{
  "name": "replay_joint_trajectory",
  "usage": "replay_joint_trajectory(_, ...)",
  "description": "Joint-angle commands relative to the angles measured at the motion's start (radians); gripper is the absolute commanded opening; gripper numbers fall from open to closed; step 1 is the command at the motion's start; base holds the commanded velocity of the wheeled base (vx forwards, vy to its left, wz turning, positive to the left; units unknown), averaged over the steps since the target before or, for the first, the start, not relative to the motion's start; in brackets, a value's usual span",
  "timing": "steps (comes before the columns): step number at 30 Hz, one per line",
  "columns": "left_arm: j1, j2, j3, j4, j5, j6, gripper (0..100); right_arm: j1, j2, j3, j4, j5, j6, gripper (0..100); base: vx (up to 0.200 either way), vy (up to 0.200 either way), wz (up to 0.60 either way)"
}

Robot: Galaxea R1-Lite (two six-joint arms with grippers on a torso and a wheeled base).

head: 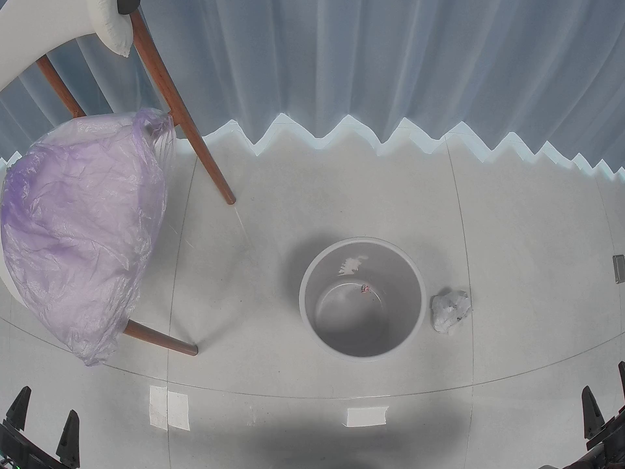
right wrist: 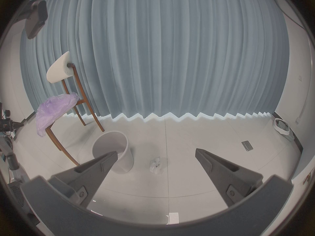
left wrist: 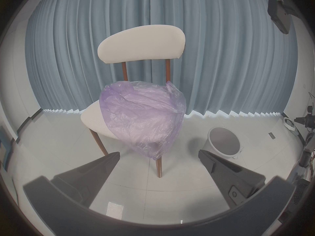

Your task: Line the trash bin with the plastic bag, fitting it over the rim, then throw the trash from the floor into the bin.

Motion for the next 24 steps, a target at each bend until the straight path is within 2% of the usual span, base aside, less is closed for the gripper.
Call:
replay_joint_trajectory(1,0.001,-0.016,0.018,-0.005,0.002,0.004,100,-0.001,-0.017,0.015,-0.001,0.0,-0.001,100,0.0,0.0,0.0)
replay_joint_trajectory(5,0.001,-0.016,0.018,-0.021,-0.002,0.011,100,0.0,-0.017,0.015,-0.001,0.0,-0.001,100,0.0,0.0,0.0)
replay_joint_trajectory(8,0.001,-0.016,0.018,-0.257,-0.008,0.056,100,0.0,-0.017,0.018,-0.005,-0.001,0.002,100,0.0,0.0,0.0)
replay_joint_trajectory(10,0.001,-0.016,0.018,-0.303,-0.075,0.073,100,-0.001,-0.017,0.016,-0.005,-0.006,0.003,100,0.0,0.0,0.0)
replay_joint_trajectory(13,0.001,-0.015,-0.016,-0.266,-0.152,0.108,100,0.0,-0.017,0.018,-0.005,-0.006,0.003,100,0.0,0.0,0.0)
replay_joint_trajectory(15,0.003,0.071,-0.104,-0.194,-0.178,0.159,100,0.0,-0.017,0.016,-0.005,-0.006,0.003,100,0.0,0.0,0.0)
replay_joint_trajectory(17,0.001,0.169,-0.194,-0.148,-0.179,0.169,100,0.0,-0.017,0.018,-0.005,-0.006,0.003,100,0.0,0.0,0.0)
replay_joint_trajectory(21,-0.01,0.424,-0.403,-0.143,-0.189,0.18,100,0.0,-0.017,0.016,-0.005,-0.006,0.002,100,0.0,0.0,0.0)
replay_joint_trajectory(24,-0.06,0.596,-0.542,-0.142,-0.253,0.18,100,0.0,-0.017,0.016,-0.005,-0.006,0.002,100,0.0,0.0,0.0)
